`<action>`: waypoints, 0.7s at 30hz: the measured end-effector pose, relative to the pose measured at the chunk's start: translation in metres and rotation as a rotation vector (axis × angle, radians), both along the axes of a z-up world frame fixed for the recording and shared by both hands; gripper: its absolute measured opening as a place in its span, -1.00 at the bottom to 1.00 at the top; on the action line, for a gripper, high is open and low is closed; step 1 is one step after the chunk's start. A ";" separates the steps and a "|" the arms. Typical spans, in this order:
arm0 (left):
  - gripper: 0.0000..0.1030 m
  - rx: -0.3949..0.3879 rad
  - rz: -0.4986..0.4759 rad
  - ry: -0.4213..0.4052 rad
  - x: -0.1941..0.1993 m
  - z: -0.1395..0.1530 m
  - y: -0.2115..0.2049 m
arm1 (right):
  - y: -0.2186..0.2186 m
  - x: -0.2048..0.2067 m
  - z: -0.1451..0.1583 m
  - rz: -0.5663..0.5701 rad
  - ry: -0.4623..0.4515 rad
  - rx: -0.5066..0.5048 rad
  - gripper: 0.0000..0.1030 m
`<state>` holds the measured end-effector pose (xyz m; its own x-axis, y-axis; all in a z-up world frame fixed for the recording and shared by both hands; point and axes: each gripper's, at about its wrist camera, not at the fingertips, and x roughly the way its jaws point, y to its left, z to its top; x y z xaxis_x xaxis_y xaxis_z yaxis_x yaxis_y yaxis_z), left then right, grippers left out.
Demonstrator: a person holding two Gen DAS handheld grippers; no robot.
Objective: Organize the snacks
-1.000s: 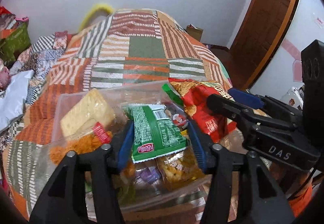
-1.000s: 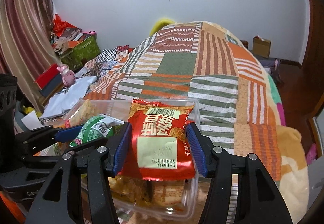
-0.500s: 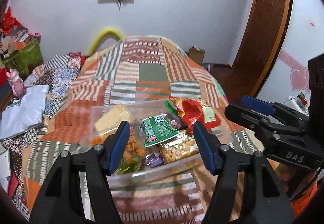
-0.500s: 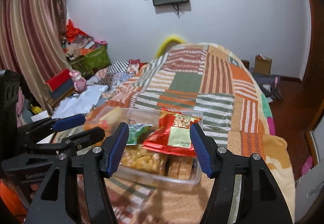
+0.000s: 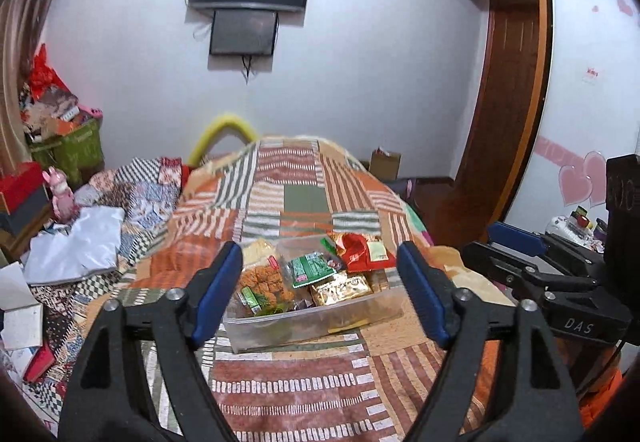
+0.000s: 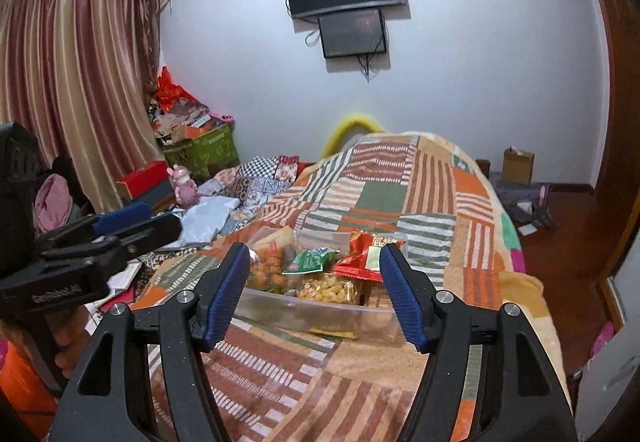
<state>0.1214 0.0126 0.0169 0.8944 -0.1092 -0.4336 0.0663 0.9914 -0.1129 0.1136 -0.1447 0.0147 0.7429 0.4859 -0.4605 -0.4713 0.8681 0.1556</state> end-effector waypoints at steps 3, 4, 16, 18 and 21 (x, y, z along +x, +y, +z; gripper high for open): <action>0.69 0.023 0.014 -0.047 -0.017 0.006 -0.004 | -0.004 -0.008 0.003 -0.014 -0.025 0.006 0.42; 0.76 0.028 0.018 -0.058 -0.020 0.007 -0.004 | -0.005 -0.010 0.003 -0.017 -0.031 0.009 0.45; 0.93 0.052 0.050 -0.091 -0.038 -0.001 -0.008 | -0.005 -0.025 0.005 -0.038 -0.087 0.009 0.86; 0.93 0.049 0.050 -0.089 -0.038 -0.002 -0.007 | -0.004 -0.027 0.004 -0.032 -0.087 0.010 0.86; 0.93 0.045 0.047 -0.088 -0.038 -0.003 -0.006 | -0.004 -0.029 0.004 -0.030 -0.090 0.008 0.86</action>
